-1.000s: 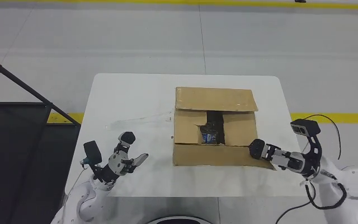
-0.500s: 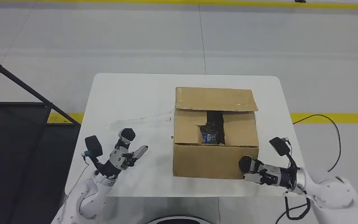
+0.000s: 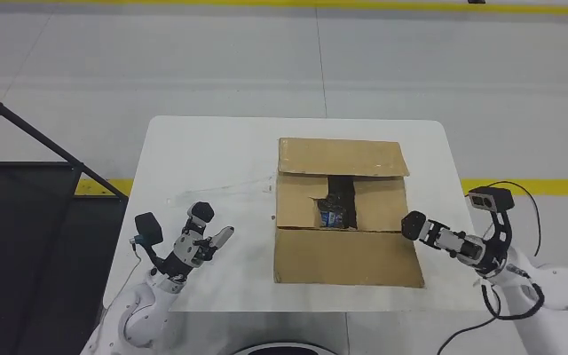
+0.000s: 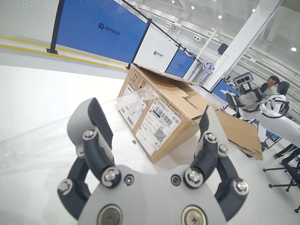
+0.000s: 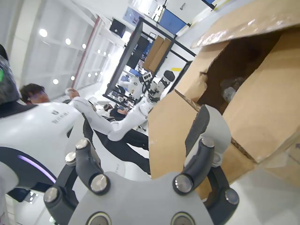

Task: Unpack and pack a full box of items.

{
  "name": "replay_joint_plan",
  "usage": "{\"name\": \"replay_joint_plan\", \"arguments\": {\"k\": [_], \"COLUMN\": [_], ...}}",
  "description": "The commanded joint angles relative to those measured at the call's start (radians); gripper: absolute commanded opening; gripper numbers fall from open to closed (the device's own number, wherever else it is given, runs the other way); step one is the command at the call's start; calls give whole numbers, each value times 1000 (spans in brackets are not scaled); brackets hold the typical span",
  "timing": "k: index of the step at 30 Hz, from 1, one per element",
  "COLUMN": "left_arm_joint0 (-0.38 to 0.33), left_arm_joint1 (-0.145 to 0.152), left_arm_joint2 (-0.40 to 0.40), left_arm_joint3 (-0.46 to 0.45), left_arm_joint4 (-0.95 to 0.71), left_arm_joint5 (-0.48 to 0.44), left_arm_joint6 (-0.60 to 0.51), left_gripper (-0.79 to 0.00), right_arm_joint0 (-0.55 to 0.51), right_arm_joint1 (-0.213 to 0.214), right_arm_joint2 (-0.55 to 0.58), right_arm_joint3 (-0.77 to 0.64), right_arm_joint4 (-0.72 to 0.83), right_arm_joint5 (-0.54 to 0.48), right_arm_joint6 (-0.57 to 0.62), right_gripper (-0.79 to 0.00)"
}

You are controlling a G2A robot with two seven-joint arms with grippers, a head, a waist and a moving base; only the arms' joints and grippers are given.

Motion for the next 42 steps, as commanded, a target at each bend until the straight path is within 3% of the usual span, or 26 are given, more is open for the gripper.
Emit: {"name": "replay_joint_plan", "arguments": {"k": [1,11,25,42], "left_arm_joint0": [0,0,0,0], "left_arm_joint1": [0,0,0,0], "left_arm_joint2": [0,0,0,0], "left_arm_joint3": [0,0,0,0], "left_arm_joint4": [0,0,0,0], "left_arm_joint5": [0,0,0,0], "left_arm_joint6": [0,0,0,0], "left_gripper": [0,0,0,0], "right_arm_joint0": [67,301,465,773], "right_arm_joint1": [-5,-49,-101,-197], "right_arm_joint2": [-33,-214,-308,-483], "right_arm_joint3": [49,237,342,563], "right_arm_joint4": [-9,-99,-96,-268], "right_arm_joint5": [63,210,176,244], "right_arm_joint6": [-17,-119,-189,-461], "right_gripper": [0,0,0,0]}}
